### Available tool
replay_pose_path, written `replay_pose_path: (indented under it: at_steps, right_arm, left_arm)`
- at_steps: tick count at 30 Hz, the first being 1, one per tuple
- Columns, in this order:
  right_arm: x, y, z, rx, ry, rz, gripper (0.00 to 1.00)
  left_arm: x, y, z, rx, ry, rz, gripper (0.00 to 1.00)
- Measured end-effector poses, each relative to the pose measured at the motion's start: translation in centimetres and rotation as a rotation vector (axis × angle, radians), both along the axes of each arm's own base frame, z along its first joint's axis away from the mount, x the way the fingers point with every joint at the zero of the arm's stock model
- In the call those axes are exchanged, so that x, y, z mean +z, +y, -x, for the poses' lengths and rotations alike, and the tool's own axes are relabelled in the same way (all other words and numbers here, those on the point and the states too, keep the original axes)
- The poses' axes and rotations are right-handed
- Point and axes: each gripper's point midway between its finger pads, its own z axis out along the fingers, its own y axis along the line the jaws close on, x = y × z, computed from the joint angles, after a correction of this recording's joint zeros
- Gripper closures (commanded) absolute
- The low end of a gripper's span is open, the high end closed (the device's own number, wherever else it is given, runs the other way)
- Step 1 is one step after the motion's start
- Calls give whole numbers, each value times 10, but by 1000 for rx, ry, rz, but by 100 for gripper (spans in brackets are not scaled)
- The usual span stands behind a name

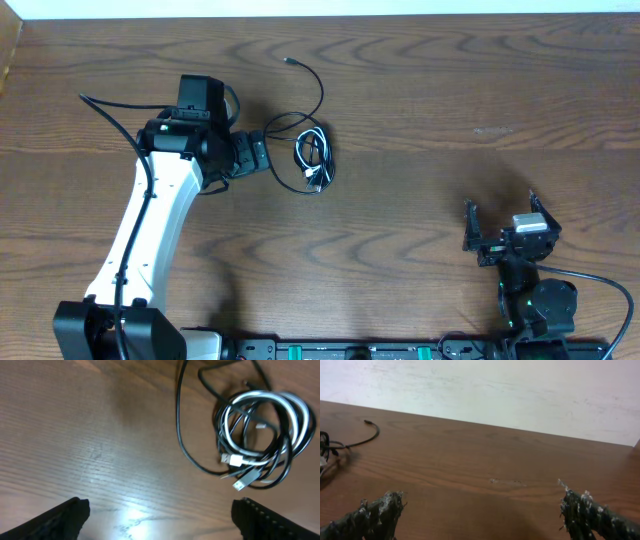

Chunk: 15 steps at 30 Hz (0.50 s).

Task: Untangle cables
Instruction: 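Raise the left gripper and move it forward toward the cable bundle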

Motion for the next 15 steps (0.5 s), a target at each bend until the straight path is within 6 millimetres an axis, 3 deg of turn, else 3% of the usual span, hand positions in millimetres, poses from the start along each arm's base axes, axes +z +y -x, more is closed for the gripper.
replay_pose_path:
  at_steps: [15]
  right_arm:
    - [0, 0, 0, 0, 0, 0, 1]
  left_arm:
    - [6, -2, -19, 59, -72, 28, 2]
